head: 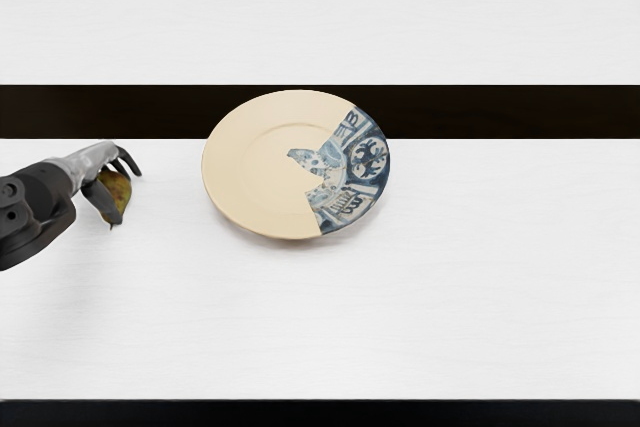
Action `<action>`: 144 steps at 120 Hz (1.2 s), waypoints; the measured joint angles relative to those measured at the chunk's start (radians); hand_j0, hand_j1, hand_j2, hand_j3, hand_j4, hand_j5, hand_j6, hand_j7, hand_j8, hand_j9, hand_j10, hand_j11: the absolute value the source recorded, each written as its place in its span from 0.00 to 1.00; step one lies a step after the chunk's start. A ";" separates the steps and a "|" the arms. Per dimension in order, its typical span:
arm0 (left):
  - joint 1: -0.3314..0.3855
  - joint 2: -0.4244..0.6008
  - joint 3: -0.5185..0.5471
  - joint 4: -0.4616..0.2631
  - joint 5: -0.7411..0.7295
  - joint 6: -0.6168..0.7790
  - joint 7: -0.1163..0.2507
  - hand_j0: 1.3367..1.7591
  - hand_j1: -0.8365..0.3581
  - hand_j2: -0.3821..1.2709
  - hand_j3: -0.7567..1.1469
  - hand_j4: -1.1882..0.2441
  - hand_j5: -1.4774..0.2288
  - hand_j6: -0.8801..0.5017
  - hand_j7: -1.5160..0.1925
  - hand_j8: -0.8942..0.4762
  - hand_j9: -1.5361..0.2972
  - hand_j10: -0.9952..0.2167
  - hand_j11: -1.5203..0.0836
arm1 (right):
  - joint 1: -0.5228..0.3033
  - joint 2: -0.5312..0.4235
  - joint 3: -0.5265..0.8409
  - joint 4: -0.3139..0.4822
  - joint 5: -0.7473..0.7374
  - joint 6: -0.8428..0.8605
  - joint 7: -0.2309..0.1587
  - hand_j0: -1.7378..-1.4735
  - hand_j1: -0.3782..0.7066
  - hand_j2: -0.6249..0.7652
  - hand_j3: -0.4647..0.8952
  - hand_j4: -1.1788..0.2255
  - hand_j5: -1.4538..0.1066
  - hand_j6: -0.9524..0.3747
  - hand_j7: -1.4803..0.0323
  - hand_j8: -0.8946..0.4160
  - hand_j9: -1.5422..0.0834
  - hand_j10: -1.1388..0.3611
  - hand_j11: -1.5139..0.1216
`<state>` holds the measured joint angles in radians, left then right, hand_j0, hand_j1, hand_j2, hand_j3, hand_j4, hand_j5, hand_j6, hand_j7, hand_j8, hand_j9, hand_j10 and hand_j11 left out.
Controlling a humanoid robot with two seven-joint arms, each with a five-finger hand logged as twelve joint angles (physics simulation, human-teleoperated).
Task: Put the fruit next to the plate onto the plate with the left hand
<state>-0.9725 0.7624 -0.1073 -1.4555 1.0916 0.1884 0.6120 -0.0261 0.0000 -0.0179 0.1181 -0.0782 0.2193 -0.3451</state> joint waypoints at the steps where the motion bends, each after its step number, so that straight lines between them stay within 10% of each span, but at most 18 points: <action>1: 0.000 0.000 0.000 0.000 0.000 0.000 0.000 0.76 0.51 0.40 0.40 0.48 0.49 0.31 0.52 0.37 0.49 0.42 0.55 | 0.000 0.000 0.000 0.000 0.000 0.000 0.000 0.30 0.03 0.45 0.34 0.84 0.93 0.72 0.98 0.68 0.95 0.76 0.93; 144: -0.162 0.008 -0.013 -0.038 -0.030 -0.014 -0.001 0.76 0.52 0.49 0.40 0.42 0.42 0.23 0.44 0.30 0.42 0.35 0.47 | 0.000 0.000 0.003 0.000 0.000 0.000 0.000 0.30 0.03 0.45 0.34 0.84 0.93 0.72 0.98 0.68 0.95 0.76 0.93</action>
<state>-1.1345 0.7701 -0.1204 -1.4937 1.0614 0.1747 0.6109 -0.0260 0.0000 -0.0153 0.1181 -0.0781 0.2193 -0.3451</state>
